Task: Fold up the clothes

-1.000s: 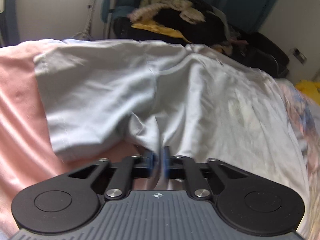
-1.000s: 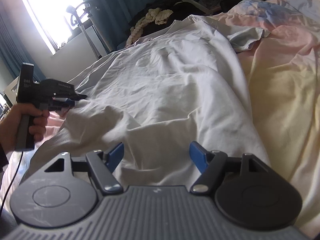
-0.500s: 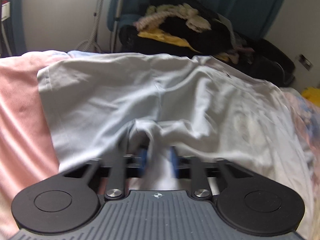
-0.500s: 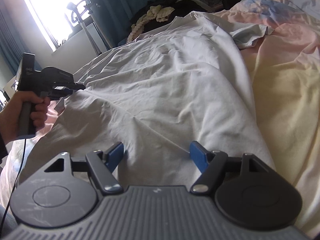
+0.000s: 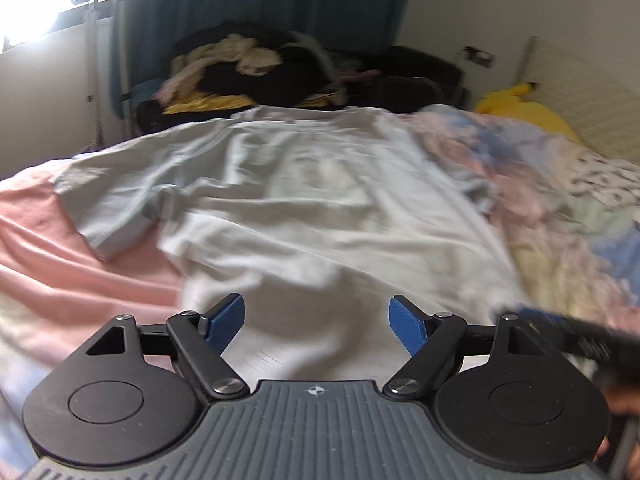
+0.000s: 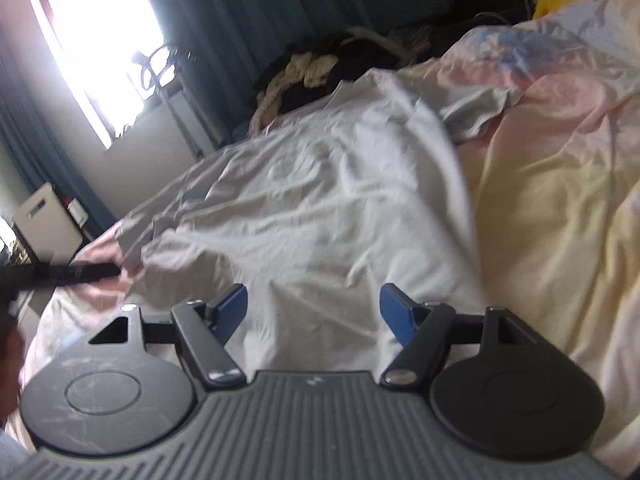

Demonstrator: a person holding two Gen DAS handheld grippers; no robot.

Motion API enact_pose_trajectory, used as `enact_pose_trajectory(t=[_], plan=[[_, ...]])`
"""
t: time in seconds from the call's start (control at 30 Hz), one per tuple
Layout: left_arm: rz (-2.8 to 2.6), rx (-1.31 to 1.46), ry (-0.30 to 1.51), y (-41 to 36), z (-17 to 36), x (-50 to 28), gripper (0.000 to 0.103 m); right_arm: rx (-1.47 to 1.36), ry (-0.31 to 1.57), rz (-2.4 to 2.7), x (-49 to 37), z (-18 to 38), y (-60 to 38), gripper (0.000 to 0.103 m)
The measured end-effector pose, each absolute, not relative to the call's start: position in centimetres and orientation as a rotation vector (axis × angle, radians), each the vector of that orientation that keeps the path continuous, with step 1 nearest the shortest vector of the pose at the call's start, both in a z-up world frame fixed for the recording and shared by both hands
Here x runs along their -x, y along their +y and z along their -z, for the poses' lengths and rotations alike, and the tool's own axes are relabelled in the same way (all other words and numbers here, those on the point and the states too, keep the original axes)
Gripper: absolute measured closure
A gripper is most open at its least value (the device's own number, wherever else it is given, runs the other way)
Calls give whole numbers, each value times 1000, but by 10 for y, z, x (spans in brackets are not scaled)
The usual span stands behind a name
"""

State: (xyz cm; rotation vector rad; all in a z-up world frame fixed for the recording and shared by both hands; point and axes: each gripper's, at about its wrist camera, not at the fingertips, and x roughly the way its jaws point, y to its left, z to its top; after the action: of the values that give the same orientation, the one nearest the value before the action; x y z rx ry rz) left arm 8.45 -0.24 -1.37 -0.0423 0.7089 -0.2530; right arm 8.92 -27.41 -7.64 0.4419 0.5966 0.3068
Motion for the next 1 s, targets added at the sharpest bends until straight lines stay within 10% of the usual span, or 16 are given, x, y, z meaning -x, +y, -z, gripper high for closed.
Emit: enact_pose_trajectory(t=[1.0], plan=[[498, -68, 684, -67, 57, -37, 20, -701, 721, -174, -200, 102, -373, 32]])
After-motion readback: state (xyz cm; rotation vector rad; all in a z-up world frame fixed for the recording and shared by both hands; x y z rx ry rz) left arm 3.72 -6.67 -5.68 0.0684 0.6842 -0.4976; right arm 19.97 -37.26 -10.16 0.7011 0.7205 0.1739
